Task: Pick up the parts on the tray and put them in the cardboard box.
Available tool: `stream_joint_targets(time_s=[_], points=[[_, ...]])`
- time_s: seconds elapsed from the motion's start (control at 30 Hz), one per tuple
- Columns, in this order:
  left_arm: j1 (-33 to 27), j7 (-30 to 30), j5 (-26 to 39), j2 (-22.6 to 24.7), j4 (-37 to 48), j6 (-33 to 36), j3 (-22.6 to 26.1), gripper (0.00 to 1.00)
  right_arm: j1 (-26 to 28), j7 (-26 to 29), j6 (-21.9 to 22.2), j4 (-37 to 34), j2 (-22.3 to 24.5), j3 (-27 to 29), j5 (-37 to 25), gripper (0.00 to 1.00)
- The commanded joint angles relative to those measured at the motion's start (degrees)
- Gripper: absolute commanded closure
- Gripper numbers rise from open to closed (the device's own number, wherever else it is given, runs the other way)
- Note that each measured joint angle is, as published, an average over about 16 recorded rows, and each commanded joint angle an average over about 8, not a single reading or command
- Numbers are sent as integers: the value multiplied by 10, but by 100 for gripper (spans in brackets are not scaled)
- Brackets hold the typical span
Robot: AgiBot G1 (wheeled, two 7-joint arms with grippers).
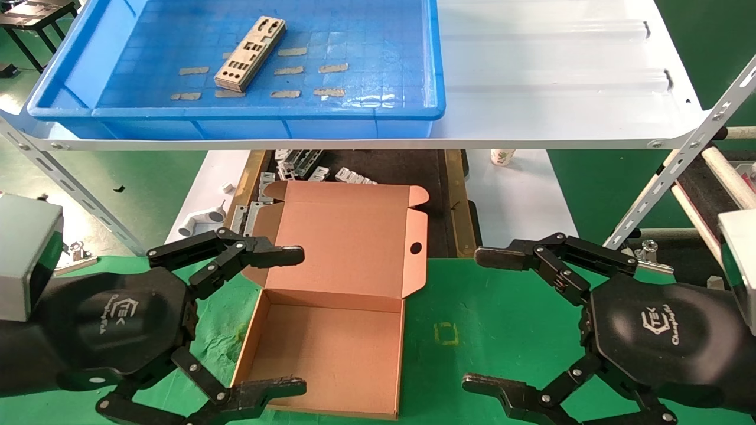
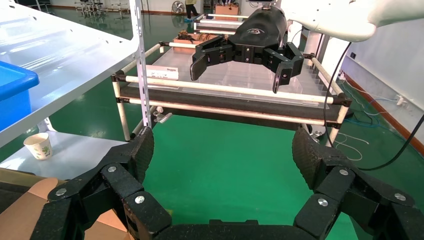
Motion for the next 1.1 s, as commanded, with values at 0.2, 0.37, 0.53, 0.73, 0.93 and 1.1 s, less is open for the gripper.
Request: stream_joint_targets(time_s=[0.2, 0.37, 0.53, 0.73, 0.93, 1.1], points=[[0, 0, 0, 0, 0, 0, 0, 0, 0, 0, 0, 0, 0, 0, 0, 0], [0, 0, 0, 0, 0, 0, 0, 0, 0, 0, 0, 0, 0, 0, 0, 0], [0, 0, 0, 0, 0, 0, 0, 0, 0, 0, 0, 0, 0, 0, 0, 0], [0, 0, 0, 0, 0, 0, 0, 0, 0, 0, 0, 0, 0, 0, 0, 0], [-1, -1, 1, 1, 2, -4, -1, 0, 0, 0, 0, 0, 0, 0, 0, 63], [-17, -6, 14, 15, 16, -42, -1, 0, 0, 0, 0, 0, 0, 0, 0, 100]])
